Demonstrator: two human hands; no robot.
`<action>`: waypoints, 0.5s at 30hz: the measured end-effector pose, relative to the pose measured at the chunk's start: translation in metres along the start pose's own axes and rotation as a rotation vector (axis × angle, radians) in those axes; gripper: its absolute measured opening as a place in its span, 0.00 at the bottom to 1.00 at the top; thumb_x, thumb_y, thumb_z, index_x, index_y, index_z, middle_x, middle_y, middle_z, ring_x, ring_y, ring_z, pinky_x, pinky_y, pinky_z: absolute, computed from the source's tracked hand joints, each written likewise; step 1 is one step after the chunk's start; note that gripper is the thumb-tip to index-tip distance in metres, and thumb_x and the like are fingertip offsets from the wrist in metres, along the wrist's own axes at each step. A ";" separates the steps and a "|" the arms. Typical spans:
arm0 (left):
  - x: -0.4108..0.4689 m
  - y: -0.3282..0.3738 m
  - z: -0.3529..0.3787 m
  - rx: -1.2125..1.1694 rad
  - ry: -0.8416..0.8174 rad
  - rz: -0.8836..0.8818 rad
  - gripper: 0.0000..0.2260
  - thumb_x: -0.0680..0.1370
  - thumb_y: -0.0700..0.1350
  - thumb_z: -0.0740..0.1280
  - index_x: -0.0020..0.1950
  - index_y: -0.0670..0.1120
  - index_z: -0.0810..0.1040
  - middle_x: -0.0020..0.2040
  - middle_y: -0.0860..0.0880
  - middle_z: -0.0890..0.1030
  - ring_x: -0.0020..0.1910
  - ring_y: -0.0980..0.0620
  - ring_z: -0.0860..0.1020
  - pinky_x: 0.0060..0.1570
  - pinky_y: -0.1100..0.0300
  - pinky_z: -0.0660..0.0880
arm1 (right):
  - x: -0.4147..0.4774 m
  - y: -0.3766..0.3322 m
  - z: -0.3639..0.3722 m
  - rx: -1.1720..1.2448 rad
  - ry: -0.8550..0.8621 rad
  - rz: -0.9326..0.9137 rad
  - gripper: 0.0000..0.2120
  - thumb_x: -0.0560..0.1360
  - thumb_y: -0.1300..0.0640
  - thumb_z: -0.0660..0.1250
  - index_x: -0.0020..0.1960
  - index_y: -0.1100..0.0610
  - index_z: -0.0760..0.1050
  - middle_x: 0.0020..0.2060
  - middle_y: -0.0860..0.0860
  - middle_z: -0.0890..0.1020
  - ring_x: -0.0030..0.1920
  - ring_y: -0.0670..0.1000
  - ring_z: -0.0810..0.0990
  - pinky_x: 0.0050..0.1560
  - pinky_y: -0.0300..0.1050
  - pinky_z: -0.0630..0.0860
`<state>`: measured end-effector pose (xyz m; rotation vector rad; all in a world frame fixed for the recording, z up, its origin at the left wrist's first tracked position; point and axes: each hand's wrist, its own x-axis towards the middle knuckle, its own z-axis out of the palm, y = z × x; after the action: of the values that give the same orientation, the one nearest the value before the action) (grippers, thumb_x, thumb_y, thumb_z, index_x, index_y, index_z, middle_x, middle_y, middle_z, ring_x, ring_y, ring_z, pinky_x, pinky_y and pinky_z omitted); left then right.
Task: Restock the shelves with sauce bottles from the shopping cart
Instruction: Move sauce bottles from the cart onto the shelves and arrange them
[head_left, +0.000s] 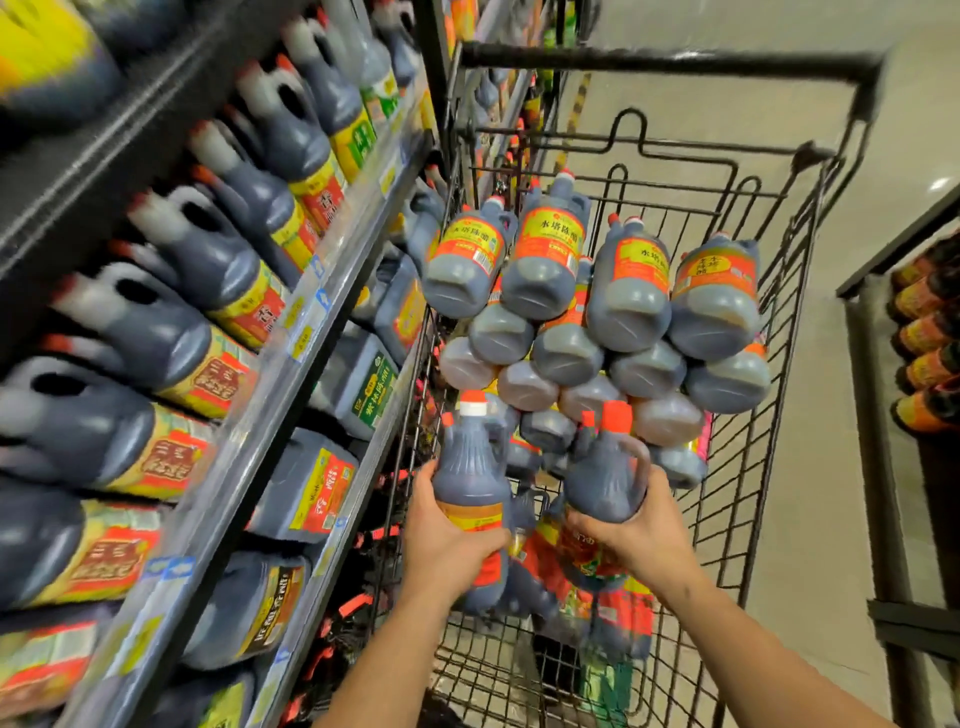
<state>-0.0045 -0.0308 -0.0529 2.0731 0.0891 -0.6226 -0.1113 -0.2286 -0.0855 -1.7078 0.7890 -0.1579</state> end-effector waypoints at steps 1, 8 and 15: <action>-0.005 0.010 -0.009 -0.013 0.017 0.027 0.46 0.54 0.46 0.80 0.66 0.64 0.62 0.58 0.55 0.77 0.52 0.54 0.79 0.51 0.53 0.77 | -0.001 -0.017 0.000 0.004 -0.005 -0.047 0.42 0.57 0.54 0.84 0.65 0.48 0.66 0.54 0.43 0.77 0.55 0.43 0.78 0.54 0.43 0.77; -0.051 0.071 -0.084 -0.166 0.156 0.267 0.40 0.54 0.44 0.81 0.58 0.65 0.66 0.50 0.61 0.79 0.42 0.69 0.79 0.36 0.74 0.72 | -0.022 -0.136 0.009 0.032 -0.079 -0.348 0.35 0.62 0.52 0.82 0.61 0.34 0.67 0.55 0.37 0.78 0.56 0.40 0.78 0.53 0.47 0.79; -0.119 0.106 -0.183 -0.222 0.320 0.530 0.43 0.55 0.46 0.80 0.65 0.59 0.65 0.51 0.66 0.79 0.45 0.64 0.80 0.37 0.71 0.74 | -0.072 -0.240 0.047 0.058 -0.093 -0.570 0.39 0.56 0.40 0.81 0.63 0.45 0.70 0.56 0.39 0.79 0.55 0.36 0.77 0.48 0.30 0.73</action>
<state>-0.0035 0.0793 0.1626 1.8541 -0.1959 0.0432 -0.0425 -0.1294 0.1389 -1.8314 0.2095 -0.4808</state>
